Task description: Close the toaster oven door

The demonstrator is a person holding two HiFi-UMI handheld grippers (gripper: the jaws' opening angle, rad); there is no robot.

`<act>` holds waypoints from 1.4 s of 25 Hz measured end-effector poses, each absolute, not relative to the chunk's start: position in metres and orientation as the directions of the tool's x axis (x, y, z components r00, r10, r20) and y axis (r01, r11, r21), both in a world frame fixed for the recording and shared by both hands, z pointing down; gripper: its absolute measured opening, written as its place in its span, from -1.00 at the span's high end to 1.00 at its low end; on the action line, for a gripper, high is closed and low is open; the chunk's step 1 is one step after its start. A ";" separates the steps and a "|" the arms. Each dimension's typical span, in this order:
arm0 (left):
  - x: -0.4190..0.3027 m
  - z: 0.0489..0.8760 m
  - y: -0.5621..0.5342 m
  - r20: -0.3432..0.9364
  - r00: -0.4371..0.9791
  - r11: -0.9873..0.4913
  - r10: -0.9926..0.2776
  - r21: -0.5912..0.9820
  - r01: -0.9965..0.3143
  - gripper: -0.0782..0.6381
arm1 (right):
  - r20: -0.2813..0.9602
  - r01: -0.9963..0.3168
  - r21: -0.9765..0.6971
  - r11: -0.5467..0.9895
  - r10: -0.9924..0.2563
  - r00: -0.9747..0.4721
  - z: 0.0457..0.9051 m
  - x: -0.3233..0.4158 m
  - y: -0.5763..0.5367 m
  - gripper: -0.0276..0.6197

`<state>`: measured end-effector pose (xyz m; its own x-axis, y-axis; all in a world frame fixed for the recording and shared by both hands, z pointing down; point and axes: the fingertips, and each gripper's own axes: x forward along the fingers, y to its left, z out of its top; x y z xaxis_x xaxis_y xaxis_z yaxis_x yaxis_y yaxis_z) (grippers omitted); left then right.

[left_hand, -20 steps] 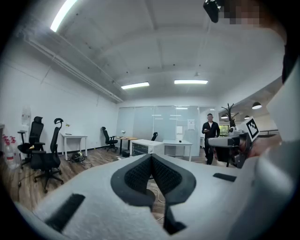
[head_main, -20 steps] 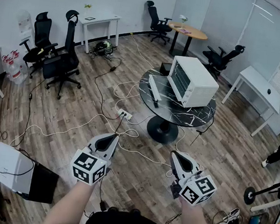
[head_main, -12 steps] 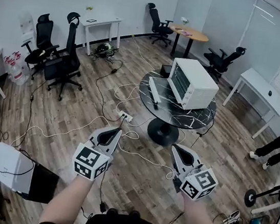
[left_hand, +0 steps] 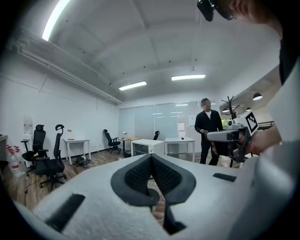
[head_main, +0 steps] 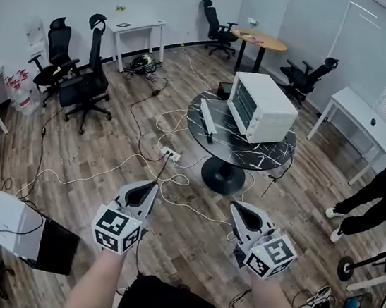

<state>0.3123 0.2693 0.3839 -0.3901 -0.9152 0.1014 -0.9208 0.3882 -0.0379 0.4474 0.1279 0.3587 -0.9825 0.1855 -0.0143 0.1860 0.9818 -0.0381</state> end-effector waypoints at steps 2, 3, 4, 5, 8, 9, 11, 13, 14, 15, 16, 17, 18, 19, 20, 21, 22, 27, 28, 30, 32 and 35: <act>0.315 0.383 0.269 0.091 -0.397 0.396 -0.913 -0.030 -0.918 0.76 | -0.016 0.208 -0.051 0.977 0.207 -0.978 0.361 0.449 0.129 0.90; 0.317 0.383 0.267 0.083 -0.396 0.395 -0.914 -0.028 -0.918 0.76 | -0.012 0.216 -0.059 0.975 0.215 -0.976 0.363 0.449 0.129 0.90; 0.318 0.383 0.266 0.076 -0.394 0.394 -0.916 -0.025 -0.919 0.76 | -0.008 0.222 -0.068 0.973 0.222 -0.975 0.365 0.449 0.129 0.90; 0.318 0.384 0.264 0.070 -0.393 0.393 -0.917 -0.020 -0.919 0.76 | -0.003 0.229 -0.076 0.971 0.229 -0.973 0.368 0.447 0.130 0.90; 0.305 0.388 0.260 0.049 -0.397 0.397 -0.916 -0.002 -0.918 0.76 | 0.014 0.246 -0.086 0.965 0.248 -0.969 0.377 0.433 0.127 0.90; 0.297 0.388 0.257 0.044 -0.400 0.400 -0.916 0.002 -0.916 0.76 | 0.020 0.249 -0.088 0.965 0.251 -0.968 0.379 0.425 0.125 0.90; 0.279 0.391 0.252 0.042 -0.402 0.403 -0.915 0.006 -0.915 0.76 | 0.027 0.248 -0.095 0.964 0.251 -0.968 0.382 0.406 0.120 0.90; 0.259 0.394 0.246 0.044 -0.399 0.400 -0.916 0.005 -0.917 0.76 | 0.029 0.248 -0.099 0.964 0.252 -0.967 0.382 0.383 0.116 0.90; 0.246 0.396 0.243 0.044 -0.397 0.397 -0.917 0.002 -0.918 0.76 | 0.030 0.248 -0.096 0.964 0.252 -0.967 0.381 0.369 0.113 0.90; 0.233 0.397 0.240 0.046 -0.393 0.394 -0.918 0.000 -0.919 0.76 | 0.033 0.246 -0.092 0.965 0.250 -0.968 0.380 0.355 0.109 0.90; 0.219 0.399 0.236 0.051 -0.390 0.390 -0.920 -0.001 -0.921 0.76 | 0.036 0.241 -0.092 0.966 0.245 -0.969 0.380 0.339 0.105 0.90; 0.204 0.402 0.233 0.058 -0.385 0.386 -0.921 0.001 -0.923 0.76 | 0.041 0.234 -0.096 0.968 0.238 -0.970 0.380 0.323 0.101 0.90; 0.189 0.404 0.230 0.067 -0.379 0.380 -0.923 0.007 -0.925 0.76 | 0.047 0.226 -0.103 0.969 0.232 -0.972 0.381 0.308 0.098 0.90; 0.174 0.406 0.227 0.075 -0.372 0.374 -0.925 0.013 -0.927 0.76 | 0.055 0.222 -0.108 0.969 0.229 -0.972 0.382 0.292 0.097 0.90; 0.158 0.408 0.224 0.081 -0.365 0.367 -0.928 0.019 -0.930 0.76 | 0.064 0.223 -0.108 0.969 0.231 -0.971 0.383 0.276 0.096 0.90; 0.143 0.409 0.220 0.085 -0.358 0.361 -0.930 0.023 -0.932 0.76 | 0.073 0.227 -0.104 0.968 0.235 -0.969 0.384 0.260 0.096 0.90; 0.129 0.410 0.215 0.088 -0.351 0.354 -0.932 0.026 -0.935 0.76 | 0.082 0.230 -0.100 0.968 0.238 -0.968 0.386 0.245 0.096 0.90; 0.072 0.414 0.197 0.097 -0.307 0.314 -0.947 0.060 -0.948 0.76 | 0.109 0.194 -0.122 0.973 0.207 -0.972 0.393 0.186 0.086 0.90; 0.063 0.414 0.195 0.096 -0.300 0.307 -0.949 0.066 -0.949 0.76 | 0.114 0.185 -0.123 0.975 0.199 -0.973 0.395 0.178 0.085 0.90; 0.045 0.414 0.194 0.093 -0.289 0.296 -0.953 0.074 -0.952 0.76 | 0.117 0.171 -0.125 0.977 0.186 -0.976 0.397 0.164 0.084 0.90; 0.030 0.414 0.192 0.093 -0.278 0.286 -0.956 0.079 -0.955 0.76 | 0.121 0.161 -0.135 0.978 0.177 -0.977 0.402 0.153 0.085 0.90; 0.014 0.418 0.185 0.101 -0.258 0.268 -0.961 0.098 -0.958 0.76 | 0.146 0.148 -0.150 0.977 0.170 -0.974 0.415 0.140 0.084 0.90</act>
